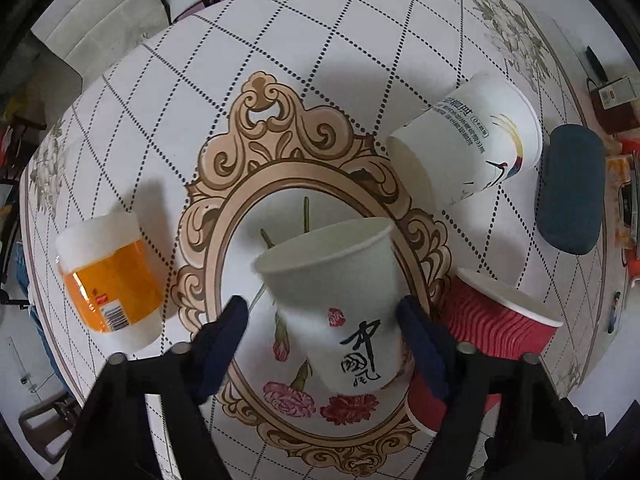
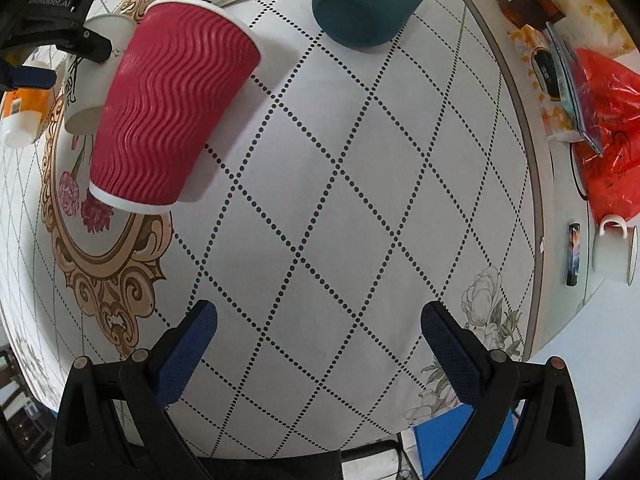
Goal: Flip cup upside down
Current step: 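Close the left gripper around the white calligraphy cup, then lift the white cup with the left gripper toward the right gripper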
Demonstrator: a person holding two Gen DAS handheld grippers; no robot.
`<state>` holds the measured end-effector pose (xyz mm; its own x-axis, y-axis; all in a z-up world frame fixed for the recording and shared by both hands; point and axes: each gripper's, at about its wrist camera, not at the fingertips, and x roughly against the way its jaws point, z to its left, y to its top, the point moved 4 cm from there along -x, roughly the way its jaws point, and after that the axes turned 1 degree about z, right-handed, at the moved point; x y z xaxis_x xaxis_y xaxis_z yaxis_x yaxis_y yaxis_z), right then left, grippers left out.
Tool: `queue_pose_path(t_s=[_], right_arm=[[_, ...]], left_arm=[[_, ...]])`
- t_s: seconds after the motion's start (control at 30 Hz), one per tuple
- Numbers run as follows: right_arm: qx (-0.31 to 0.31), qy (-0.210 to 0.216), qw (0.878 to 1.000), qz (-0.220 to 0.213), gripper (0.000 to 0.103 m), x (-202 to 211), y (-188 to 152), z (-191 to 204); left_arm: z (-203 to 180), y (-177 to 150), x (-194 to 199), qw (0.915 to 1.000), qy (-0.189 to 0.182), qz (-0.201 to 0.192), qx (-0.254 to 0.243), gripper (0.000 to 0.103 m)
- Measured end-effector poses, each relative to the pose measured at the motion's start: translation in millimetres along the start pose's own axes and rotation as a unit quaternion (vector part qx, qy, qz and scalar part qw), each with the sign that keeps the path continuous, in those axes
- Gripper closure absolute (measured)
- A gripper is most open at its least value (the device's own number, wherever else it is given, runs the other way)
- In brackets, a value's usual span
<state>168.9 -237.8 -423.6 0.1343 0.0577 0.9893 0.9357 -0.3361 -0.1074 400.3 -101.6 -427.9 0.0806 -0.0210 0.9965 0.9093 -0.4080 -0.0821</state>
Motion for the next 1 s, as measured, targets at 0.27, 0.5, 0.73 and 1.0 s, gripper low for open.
queue_pose_path(t_s=[0.27,0.5,0.73,1.0], right_arm=[[-0.009,0.003,1.0,0.008,0.0,-10.5,18.6,-5.4],[-0.026,0.02,0.999,0.018,0.001,-24.7,24.8,-9.3],[-0.038,0.037,0.998,0.017,0.001,-25.7,31.6,-20.1],[-0.011,0.057,0.998,0.008,0.001,-12.1,23.7,-33.8]], left_arm=[[11.1,9.3,-15.9,1.0,-0.004,0.001,-0.006,0.037],[13.5,-4.9,-17.1,0.9999,-0.001,-0.012,0.008,0.039],[39.9,-29.2,-6.7,0.9994,-0.003,-0.022,0.027,0.04],[60.2,-93.6,11.7,0.9979,-0.006,-0.025,0.06,0.04]])
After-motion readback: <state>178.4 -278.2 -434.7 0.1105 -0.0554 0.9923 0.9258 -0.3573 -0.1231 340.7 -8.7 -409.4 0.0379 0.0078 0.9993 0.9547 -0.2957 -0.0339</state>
